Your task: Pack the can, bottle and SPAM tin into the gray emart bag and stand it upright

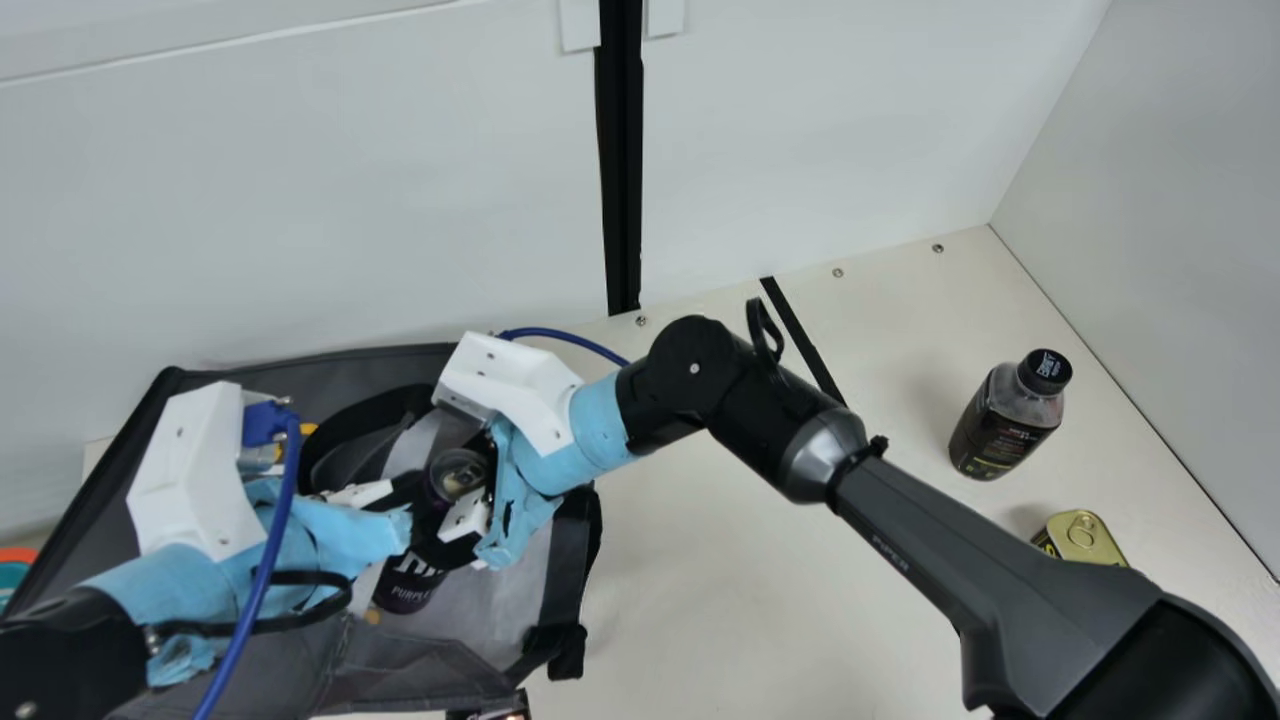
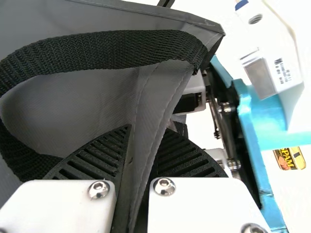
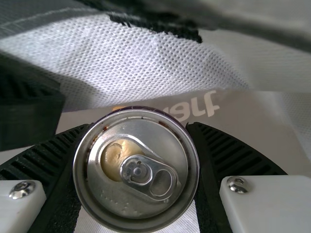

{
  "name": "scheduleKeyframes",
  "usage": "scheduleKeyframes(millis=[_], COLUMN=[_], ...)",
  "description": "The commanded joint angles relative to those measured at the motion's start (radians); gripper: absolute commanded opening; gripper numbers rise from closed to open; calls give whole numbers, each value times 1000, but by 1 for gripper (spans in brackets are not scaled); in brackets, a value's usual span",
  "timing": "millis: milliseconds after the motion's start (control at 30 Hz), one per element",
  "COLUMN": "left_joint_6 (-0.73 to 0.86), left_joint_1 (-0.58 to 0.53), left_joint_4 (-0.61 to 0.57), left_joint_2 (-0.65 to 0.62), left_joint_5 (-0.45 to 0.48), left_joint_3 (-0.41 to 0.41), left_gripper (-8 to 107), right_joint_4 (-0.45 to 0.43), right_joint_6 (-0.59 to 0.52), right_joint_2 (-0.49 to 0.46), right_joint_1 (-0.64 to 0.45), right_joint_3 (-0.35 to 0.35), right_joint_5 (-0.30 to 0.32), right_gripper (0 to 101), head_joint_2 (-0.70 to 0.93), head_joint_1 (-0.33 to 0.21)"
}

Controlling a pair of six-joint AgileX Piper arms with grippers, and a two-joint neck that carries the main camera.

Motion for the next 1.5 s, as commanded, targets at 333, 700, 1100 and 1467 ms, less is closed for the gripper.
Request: scheduleKeyframes(millis=[333,700,1100,1467], left_joint_6=[0,0,0,0], left_joint_1=[0,0,0,0], left_joint_4=[0,0,0,0], left_joint_2=[0,0,0,0], left_joint_5=[0,0,0,0], left_joint_3=[0,0,0,0], left_gripper=[-8,-8,-8,-8], right_joint_4=[-5,-9,-9,-9], right_joint_6=[10,19,22,22], right_joint_2=[18,21,24,24], right_joint_1=[16,17,18,18], right_joint_3=[-15,-19,-23,-23], right_joint_5=[-10,-12,-10,-10], right_gripper=[0,20,0,0], head_joint_2=[-1,-1,-1,-1], head_joint_1=[-23,-23,-23,-23])
